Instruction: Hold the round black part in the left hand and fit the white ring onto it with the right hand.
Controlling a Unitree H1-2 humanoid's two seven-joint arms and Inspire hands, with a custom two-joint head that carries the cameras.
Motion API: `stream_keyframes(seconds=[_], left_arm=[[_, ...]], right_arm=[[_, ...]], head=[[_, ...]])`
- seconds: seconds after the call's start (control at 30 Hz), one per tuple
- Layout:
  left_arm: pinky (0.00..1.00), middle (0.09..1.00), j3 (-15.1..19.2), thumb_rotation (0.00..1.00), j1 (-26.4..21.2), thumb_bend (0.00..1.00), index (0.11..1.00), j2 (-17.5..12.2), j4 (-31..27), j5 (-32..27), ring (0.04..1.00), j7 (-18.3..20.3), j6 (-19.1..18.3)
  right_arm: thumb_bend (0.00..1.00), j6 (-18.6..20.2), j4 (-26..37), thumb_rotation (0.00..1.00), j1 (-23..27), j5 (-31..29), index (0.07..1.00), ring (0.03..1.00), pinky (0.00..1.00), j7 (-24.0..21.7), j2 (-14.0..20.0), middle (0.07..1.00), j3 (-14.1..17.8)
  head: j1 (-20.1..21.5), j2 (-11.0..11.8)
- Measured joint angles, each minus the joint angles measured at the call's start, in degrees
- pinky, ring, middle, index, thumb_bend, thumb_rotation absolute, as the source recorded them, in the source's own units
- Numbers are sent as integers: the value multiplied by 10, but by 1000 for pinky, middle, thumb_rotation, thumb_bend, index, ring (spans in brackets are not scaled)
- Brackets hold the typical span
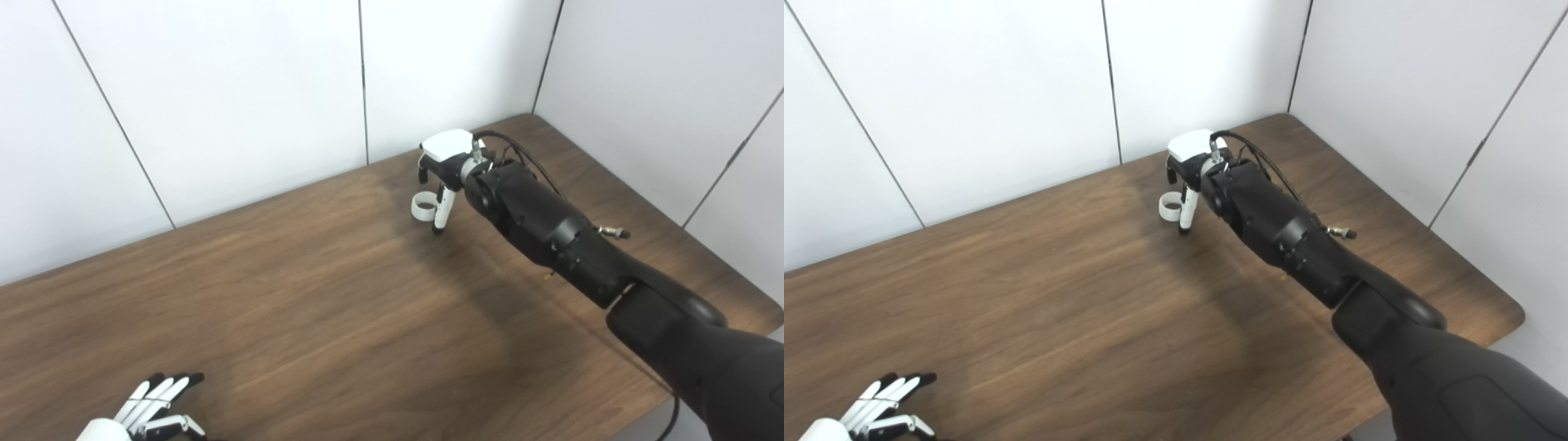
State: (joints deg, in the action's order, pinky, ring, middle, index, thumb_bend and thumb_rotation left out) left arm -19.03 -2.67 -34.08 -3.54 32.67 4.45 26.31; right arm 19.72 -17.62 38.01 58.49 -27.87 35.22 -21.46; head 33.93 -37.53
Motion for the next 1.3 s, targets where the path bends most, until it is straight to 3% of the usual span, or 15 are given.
stream_keyframes(seconds=[0.33,0.4,0.47,0.57,0.77,1.3], left_arm=[[1000,942,0,50,0,514,478,0,0,0,950,1,0],[1000,945,0,50,0,514,478,0,0,0,950,1,0],[1000,947,1,50,0,514,478,0,0,0,954,1,0],[1000,946,1,51,0,514,478,1,0,0,955,1,0],[1000,943,1,50,0,515,478,1,0,0,958,1,0],[1000,942,3,49,3,516,477,4,0,0,957,1,-1]], right_arm=[[843,-5,-3,263,2,-9,677,1000,1000,5,-1,1000,-1],[801,-12,-4,217,3,-11,641,1000,1000,9,-2,993,-1],[579,-22,-6,155,3,-17,523,1000,1000,20,-4,978,-1],[525,-44,-8,134,2,-30,489,1000,1000,39,-7,952,-1],[517,-63,-16,128,-2,-42,482,1000,1000,74,-7,940,0],[517,-66,-15,125,-2,-45,482,1000,1000,77,-7,945,0]], head=[[-4,0],[-4,0],[-4,0],[-6,2],[-6,4],[-15,5]])
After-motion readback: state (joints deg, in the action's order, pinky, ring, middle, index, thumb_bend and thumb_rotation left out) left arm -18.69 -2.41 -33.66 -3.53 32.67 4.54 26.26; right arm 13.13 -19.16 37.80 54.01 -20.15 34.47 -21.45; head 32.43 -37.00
